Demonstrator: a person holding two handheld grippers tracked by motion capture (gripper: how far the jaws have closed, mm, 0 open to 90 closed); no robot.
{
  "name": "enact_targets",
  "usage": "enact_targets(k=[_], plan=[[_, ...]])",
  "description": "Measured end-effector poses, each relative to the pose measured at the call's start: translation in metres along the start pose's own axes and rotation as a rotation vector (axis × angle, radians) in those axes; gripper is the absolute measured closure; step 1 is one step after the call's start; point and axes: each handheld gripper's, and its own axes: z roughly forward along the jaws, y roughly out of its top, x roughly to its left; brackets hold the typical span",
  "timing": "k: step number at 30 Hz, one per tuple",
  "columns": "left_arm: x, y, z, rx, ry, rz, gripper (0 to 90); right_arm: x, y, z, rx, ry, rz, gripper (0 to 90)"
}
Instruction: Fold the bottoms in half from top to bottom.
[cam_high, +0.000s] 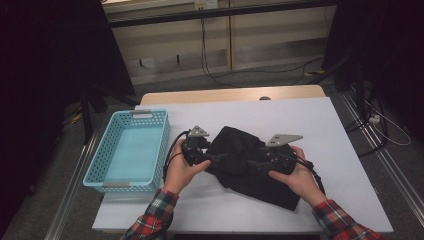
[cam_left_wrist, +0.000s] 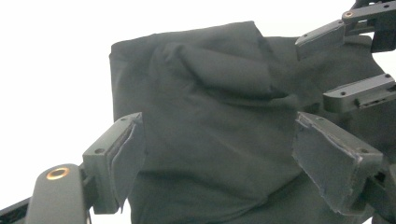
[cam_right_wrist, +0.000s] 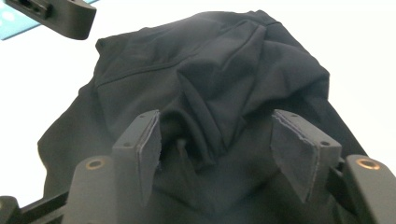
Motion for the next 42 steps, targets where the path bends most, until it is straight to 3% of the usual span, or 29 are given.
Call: enact_targets(k=[4, 10, 12, 15, 17, 20, 24, 28, 32, 38, 39, 42], plan=[[0.005, -0.003, -0.003, 0.0, 0.015, -0.014, 18.5, 0.004, 0.006, 0.01, 0.007, 0.017, -0.007, 41.4], [0.01, -0.006, -0.004, 0.006, 0.032, -0.026, 18.5, 0.009, 0.019, 0.027, 0.005, -0.02, -0.011, 53.0], [0.011, -0.007, -0.003, 0.003, 0.037, -0.031, 18.5, 0.008, 0.02, 0.031, 0.003, -0.042, -0.01, 63.4], [0.012, -0.007, -0.004, 0.014, 0.037, -0.025, 18.6, 0.004, 0.02, 0.032, -0.005, -0.038, 0.003, 84.5], [0.013, -0.007, -0.004, 0.013, 0.037, -0.024, 18.6, -0.002, 0.019, 0.029, 0.009, -0.062, 0.004, 84.6], [0.013, -0.007, -0.005, 0.01, 0.037, -0.026, 18.6, -0.016, 0.016, 0.021, -0.003, -0.104, 0.073, 81.5], [0.013, -0.008, -0.005, 0.005, 0.043, -0.031, 18.6, -0.03, 0.012, 0.017, 0.007, -0.152, 0.104, 78.7], [0.015, -0.007, -0.006, 0.008, 0.044, -0.029, 18.6, -0.036, 0.01, 0.016, 0.035, -0.2, 0.092, 78.0], [0.016, -0.008, -0.008, 0.005, 0.051, -0.025, 18.6, -0.04, 0.009, 0.014, 0.046, -0.188, 0.092, 83.9], [0.016, -0.008, -0.009, -0.004, 0.054, -0.036, 18.6, -0.039, 0.013, 0.012, -0.021, -0.137, 0.112, 58.6], [0.016, -0.008, -0.009, -0.004, 0.055, -0.037, 18.6, -0.038, 0.013, 0.014, -0.01, -0.13, 0.107, 52.0], [0.018, -0.008, -0.009, 0.007, 0.065, -0.018, 18.2, -0.038, 0.012, 0.024, 0.023, -0.143, 0.085, 50.0]])
